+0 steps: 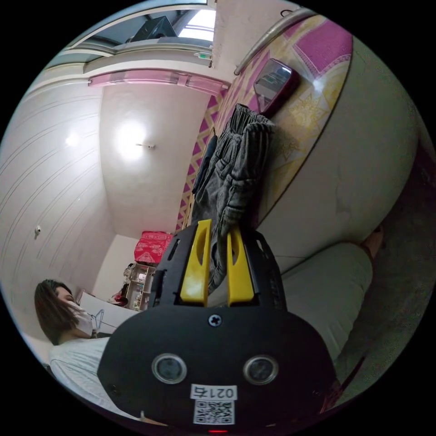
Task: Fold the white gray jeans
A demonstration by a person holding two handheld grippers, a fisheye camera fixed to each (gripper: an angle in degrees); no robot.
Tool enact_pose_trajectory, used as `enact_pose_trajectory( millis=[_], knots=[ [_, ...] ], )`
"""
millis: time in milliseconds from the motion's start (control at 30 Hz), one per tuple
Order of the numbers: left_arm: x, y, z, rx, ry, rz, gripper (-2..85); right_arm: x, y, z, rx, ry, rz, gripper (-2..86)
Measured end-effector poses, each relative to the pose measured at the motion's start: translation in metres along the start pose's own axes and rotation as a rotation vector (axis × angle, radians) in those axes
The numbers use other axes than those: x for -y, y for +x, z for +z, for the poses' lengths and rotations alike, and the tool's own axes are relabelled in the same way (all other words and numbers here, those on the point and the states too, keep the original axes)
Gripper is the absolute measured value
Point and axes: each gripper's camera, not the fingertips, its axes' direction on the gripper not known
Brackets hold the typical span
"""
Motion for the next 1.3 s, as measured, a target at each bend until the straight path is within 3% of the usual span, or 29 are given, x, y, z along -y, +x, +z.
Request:
enact_pose_trajectory(
  millis=[200, 400, 500, 667, 833, 933, 1000, 1100, 1300],
  knots=[
    [0.006, -0.011, 0.013, -0.045, 0.003, 0.064, -0.7, -0.002, -0.002, 0.016, -0.002, -0.001, 0.011, 0.9],
    [0.028, 0.071, 0.027, -0.009, -0.025, 0.324, -1.0, 0.027, -0.042, 0.038, 0.125, -0.032, -0.042, -0.2],
    [0.064, 0.124, 0.058, 0.051, -0.061, 0.441, -1.0, 0.069, -0.082, 0.070, 0.165, -0.063, -0.097, -0.2],
    [0.147, 0.169, 0.157, 0.170, -0.137, 0.489, -0.8, 0.167, -0.129, 0.190, 0.045, -0.142, -0.150, 0.9],
    [0.237, 0.121, 0.308, 0.356, -0.247, 0.382, 2.8, 0.228, -0.095, 0.319, -0.190, -0.210, -0.097, 7.2],
    [0.252, 0.073, 0.324, 0.472, -0.201, 0.345, 5.3, 0.228, -0.066, 0.352, -0.272, -0.200, -0.073, 8.6],
    [0.252, 0.060, 0.302, 0.451, -0.122, 0.377, 5.2, 0.215, -0.064, 0.355, -0.253, -0.192, -0.109, 8.3],
    [0.240, 0.043, 0.266, 0.425, -0.097, 0.441, 4.5, 0.178, -0.079, 0.365, -0.264, -0.286, -0.268, 6.7],
    [0.203, 0.011, 0.236, 0.442, -0.113, 0.490, 6.6, 0.027, -0.149, 0.432, -0.273, -0.601, -0.794, 5.7]
  ],
)
